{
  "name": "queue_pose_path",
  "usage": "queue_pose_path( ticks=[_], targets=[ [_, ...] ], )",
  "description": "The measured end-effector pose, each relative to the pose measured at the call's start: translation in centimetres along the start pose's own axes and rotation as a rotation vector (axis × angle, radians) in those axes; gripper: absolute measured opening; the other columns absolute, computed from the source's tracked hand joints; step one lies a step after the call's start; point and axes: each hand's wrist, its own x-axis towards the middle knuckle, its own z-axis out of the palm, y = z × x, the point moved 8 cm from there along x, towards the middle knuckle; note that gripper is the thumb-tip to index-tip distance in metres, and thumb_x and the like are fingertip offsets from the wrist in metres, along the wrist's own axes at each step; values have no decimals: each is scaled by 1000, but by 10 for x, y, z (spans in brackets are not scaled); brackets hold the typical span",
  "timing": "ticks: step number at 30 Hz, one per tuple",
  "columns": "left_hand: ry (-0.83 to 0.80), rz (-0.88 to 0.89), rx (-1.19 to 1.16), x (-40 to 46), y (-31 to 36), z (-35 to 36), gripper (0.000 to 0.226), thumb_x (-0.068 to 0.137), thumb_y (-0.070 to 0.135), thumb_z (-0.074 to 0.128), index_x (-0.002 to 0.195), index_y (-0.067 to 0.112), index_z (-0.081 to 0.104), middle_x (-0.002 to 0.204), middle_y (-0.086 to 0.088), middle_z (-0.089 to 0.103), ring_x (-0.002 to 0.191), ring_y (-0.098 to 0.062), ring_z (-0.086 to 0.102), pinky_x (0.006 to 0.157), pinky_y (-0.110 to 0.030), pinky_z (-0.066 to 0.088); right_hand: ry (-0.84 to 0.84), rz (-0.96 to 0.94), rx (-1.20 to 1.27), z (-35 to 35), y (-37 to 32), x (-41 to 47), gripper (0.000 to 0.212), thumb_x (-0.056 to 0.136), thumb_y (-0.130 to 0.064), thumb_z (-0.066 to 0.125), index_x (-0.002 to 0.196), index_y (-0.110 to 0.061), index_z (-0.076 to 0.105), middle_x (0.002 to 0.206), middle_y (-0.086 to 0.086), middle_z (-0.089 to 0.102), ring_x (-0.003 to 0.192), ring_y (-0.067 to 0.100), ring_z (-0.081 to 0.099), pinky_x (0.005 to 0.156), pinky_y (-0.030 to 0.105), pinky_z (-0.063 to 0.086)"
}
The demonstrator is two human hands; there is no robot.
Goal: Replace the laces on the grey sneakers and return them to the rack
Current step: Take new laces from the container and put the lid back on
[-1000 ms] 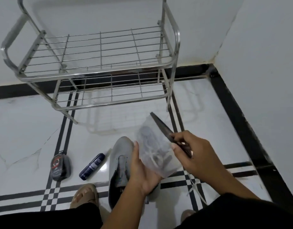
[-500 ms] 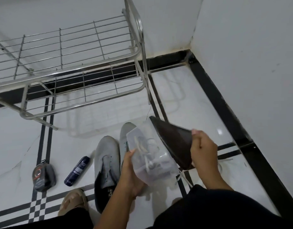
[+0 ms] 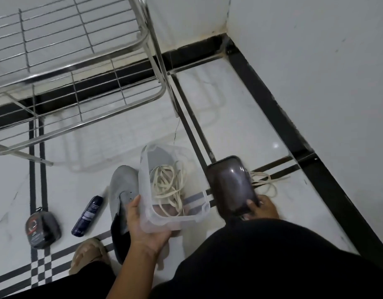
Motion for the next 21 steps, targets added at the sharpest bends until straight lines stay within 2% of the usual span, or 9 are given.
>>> queue_pose_path(
  ticks=[1, 3, 5, 8, 11, 14, 16, 19, 21],
  targets=[
    [33, 0, -1, 1, 0, -3, 32, 93, 36, 53, 106, 8, 61, 88, -3, 76, 79, -12, 73, 67, -28, 59, 59, 15, 1, -17, 3, 3, 28, 92, 2, 57, 119, 10, 51, 108, 22, 58, 77, 23, 57, 41, 8, 42],
    [-43, -71, -72, 0, -9, 3, 73, 69, 48, 74, 131, 16, 57, 136, -7, 56, 126, -26, 53, 102, -49, 41, 189, 35, -54, -54, 10, 15, 28, 93, -3, 58, 119, 7, 52, 108, 17, 56, 85, 27, 54, 41, 8, 41],
    [-113, -119, -97, 4, -18, 1, 86, 68, 52, 71, 143, 21, 44, 148, -7, 41, 139, -31, 32, 111, -55, 24, 273, 86, -106, -87, 19, 28, 27, 93, -9, 60, 116, 5, 53, 111, 16, 58, 85, 31, 58, 44, 10, 46],
    [-148, -177, -104, 6, -27, 3, 83, 70, 48, 66, 145, 21, 42, 130, -10, 52, 125, -31, 44, 105, -54, 35, 354, 148, -317, -105, 22, 31, 41, 92, -24, 62, 122, 2, 55, 123, 23, 56, 98, 41, 60, 79, 40, 56],
    [-161, -195, -78, -6, -36, 18, 65, 70, 42, 61, 127, 11, 60, 116, -15, 64, 106, -34, 57, 75, -52, 54, 519, -56, -417, -90, -22, 1, 42, 92, -32, 60, 122, -3, 57, 126, 21, 52, 114, 39, 50, 93, 44, 42],
    [-170, -239, -7, -9, -48, 26, 67, 57, 36, 74, 117, 6, 68, 115, -20, 65, 100, -38, 62, 76, -53, 54, -7, -114, -87, -12, -68, -30, 36, 95, -48, 49, 104, -17, 65, 99, 3, 69, 95, 24, 65, 76, 33, 50],
    [-179, -266, 50, -4, -50, 26, 69, 68, 38, 68, 130, 8, 59, 123, -18, 60, 104, -37, 60, 89, -52, 50, -389, -79, -123, 42, -82, -52, 27, 96, -48, 49, 101, -27, 65, 94, -3, 73, 85, 18, 71, 72, 33, 56],
    [-147, -199, 296, 6, -42, 29, 59, 93, 49, 44, 137, 11, 49, 133, -18, 56, 119, -38, 55, 97, -53, 45, -298, -369, -441, 57, -115, -53, 10, 96, -29, 50, 98, -31, 60, 94, -5, 71, 79, 11, 69, 76, 37, 57],
    [-107, -61, 539, 11, -24, 32, 75, 84, 67, 49, 140, 17, 45, 136, -15, 55, 119, -34, 57, 94, -52, 50, -227, -504, -627, 59, -131, -49, 16, 98, -27, 46, 110, -25, 57, 102, -1, 67, 84, 12, 63, 76, 31, 52]
  ],
)
